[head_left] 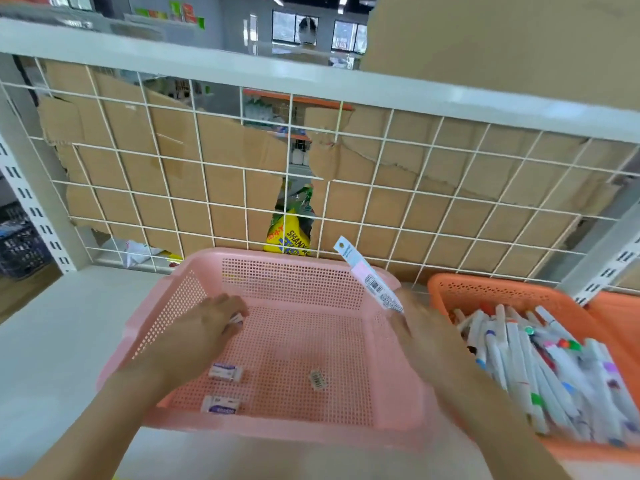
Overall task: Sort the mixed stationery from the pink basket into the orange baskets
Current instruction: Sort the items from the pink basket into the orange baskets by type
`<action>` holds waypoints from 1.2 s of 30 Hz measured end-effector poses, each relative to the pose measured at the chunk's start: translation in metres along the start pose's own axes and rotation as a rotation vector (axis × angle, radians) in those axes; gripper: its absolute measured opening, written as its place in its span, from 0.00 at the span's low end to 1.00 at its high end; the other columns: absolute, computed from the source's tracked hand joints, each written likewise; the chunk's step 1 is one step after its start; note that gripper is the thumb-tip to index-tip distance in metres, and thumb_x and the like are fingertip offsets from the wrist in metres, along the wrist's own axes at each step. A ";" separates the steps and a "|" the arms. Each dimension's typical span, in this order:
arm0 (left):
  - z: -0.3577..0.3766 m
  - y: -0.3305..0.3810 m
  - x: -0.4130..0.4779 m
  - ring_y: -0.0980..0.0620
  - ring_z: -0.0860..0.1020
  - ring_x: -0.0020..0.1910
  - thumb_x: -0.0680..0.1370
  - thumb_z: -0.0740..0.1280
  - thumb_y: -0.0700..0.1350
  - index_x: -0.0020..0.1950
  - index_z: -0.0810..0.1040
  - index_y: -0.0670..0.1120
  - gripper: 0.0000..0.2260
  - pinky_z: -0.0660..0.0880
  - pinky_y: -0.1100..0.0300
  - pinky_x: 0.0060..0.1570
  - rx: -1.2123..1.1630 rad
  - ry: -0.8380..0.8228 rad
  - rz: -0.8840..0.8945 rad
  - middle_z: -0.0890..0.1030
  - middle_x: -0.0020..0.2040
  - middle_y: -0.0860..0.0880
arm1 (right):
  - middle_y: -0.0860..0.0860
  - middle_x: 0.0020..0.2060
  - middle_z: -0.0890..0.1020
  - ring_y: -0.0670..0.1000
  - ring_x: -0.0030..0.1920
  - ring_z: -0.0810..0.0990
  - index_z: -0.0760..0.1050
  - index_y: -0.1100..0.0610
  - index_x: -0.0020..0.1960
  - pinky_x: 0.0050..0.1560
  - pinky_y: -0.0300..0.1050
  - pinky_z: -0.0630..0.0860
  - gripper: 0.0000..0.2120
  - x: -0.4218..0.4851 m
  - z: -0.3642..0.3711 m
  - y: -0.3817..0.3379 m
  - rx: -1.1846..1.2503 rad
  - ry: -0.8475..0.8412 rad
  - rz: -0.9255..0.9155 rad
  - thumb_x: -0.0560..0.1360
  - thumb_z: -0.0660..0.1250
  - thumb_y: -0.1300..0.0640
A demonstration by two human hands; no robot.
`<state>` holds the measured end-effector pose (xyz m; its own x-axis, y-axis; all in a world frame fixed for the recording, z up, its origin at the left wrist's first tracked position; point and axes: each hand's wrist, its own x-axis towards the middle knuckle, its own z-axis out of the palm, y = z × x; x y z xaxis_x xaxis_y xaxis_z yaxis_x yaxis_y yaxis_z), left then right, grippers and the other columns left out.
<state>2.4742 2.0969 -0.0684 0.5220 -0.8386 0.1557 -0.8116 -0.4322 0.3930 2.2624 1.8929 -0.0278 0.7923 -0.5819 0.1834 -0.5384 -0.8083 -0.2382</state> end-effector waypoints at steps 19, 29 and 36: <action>0.041 0.133 0.051 0.43 0.76 0.46 0.74 0.68 0.36 0.50 0.78 0.44 0.06 0.74 0.48 0.43 -0.035 0.137 0.325 0.78 0.46 0.46 | 0.61 0.29 0.78 0.65 0.29 0.78 0.71 0.63 0.53 0.27 0.46 0.62 0.09 -0.140 -0.064 0.158 -0.117 0.458 0.369 0.76 0.59 0.58; 0.066 0.242 0.066 0.45 0.74 0.53 0.76 0.66 0.37 0.53 0.78 0.45 0.08 0.70 0.53 0.48 -0.069 0.158 0.365 0.78 0.51 0.48 | 0.60 0.25 0.77 0.65 0.24 0.75 0.67 0.60 0.55 0.27 0.43 0.60 0.11 -0.201 -0.101 0.249 -0.114 0.519 0.476 0.73 0.63 0.63; 0.103 0.335 0.077 0.43 0.80 0.42 0.74 0.65 0.41 0.49 0.71 0.52 0.07 0.67 0.59 0.44 -0.005 0.161 0.527 0.80 0.43 0.48 | 0.54 0.26 0.70 0.65 0.30 0.76 0.71 0.65 0.54 0.29 0.46 0.60 0.09 -0.238 -0.141 0.327 -0.094 0.465 0.543 0.75 0.65 0.66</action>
<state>2.2155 1.8530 -0.0182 0.0793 -0.8794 0.4694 -0.9729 0.0343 0.2286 1.8572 1.7548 -0.0151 0.2124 -0.8651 0.4544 -0.8608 -0.3857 -0.3320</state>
